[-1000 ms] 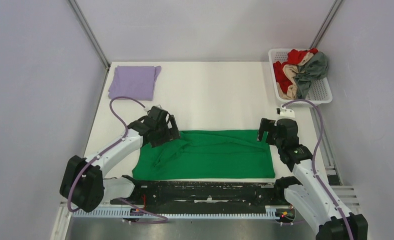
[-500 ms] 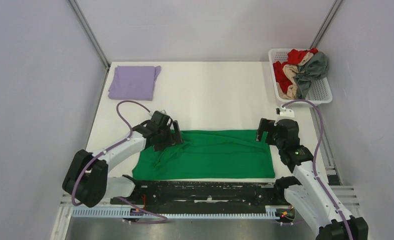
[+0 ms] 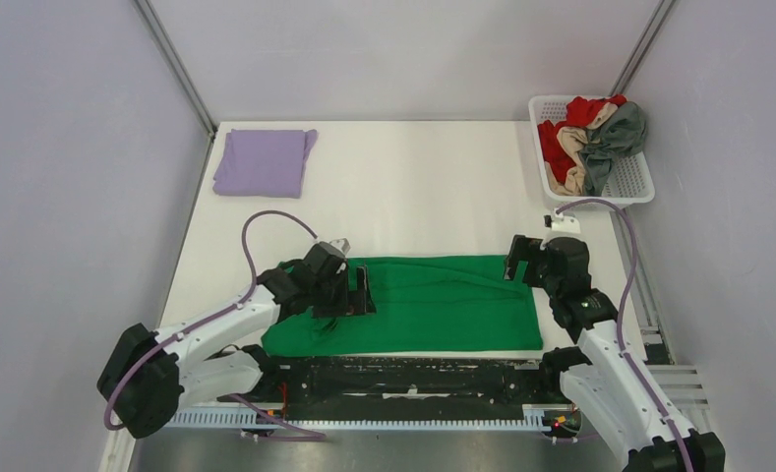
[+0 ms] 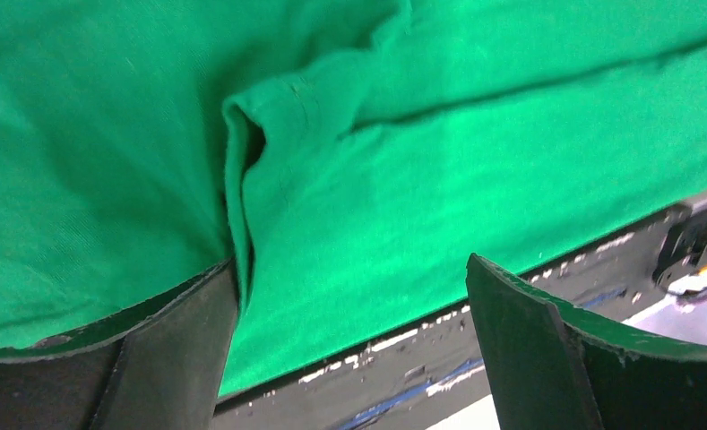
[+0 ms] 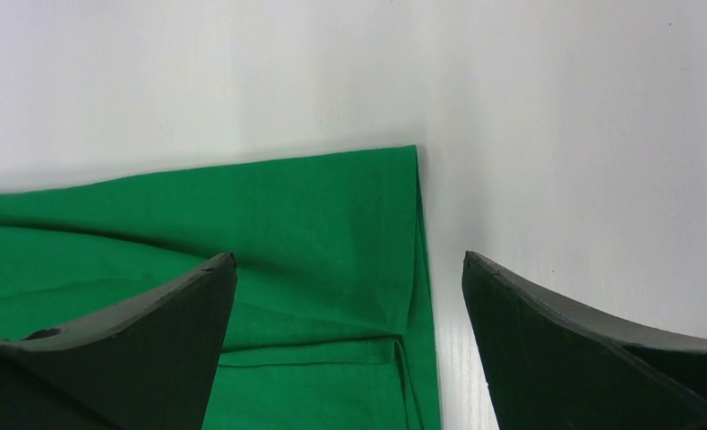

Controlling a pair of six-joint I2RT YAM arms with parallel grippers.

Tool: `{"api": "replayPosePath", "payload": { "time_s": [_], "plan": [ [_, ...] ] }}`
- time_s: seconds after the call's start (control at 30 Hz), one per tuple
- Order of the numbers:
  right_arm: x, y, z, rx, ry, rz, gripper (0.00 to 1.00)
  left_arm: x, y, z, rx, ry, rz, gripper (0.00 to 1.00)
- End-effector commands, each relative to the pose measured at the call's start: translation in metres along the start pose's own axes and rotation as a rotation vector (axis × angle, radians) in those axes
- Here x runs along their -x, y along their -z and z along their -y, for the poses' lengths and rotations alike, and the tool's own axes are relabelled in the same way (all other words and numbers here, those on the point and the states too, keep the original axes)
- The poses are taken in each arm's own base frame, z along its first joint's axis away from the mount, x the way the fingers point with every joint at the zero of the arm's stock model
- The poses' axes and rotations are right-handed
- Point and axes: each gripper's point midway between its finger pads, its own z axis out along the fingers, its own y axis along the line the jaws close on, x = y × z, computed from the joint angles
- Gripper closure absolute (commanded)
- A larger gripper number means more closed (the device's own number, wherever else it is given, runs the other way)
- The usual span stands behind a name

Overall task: Fold and stack the t-shirts
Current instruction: Fold the other side of the tshirt into a rectangle

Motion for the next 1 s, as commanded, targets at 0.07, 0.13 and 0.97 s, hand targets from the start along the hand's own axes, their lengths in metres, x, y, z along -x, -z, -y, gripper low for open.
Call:
{"api": "replayPosePath", "payload": {
  "time_s": [0.07,0.13,0.97],
  "plan": [
    [0.005,0.0,-0.003,0.018,0.007,0.031,0.02,-0.016,0.022,0.006,0.002,-0.063,-0.003,0.0],
    [0.005,0.0,-0.005,0.031,0.012,0.028,0.02,-0.006,0.029,0.001,0.049,-0.05,0.047,0.0],
    [-0.019,0.0,-0.094,0.53,0.075,-0.039,0.02,0.068,-0.018,-0.055,0.204,0.261,0.275,0.0]
  ]
}}
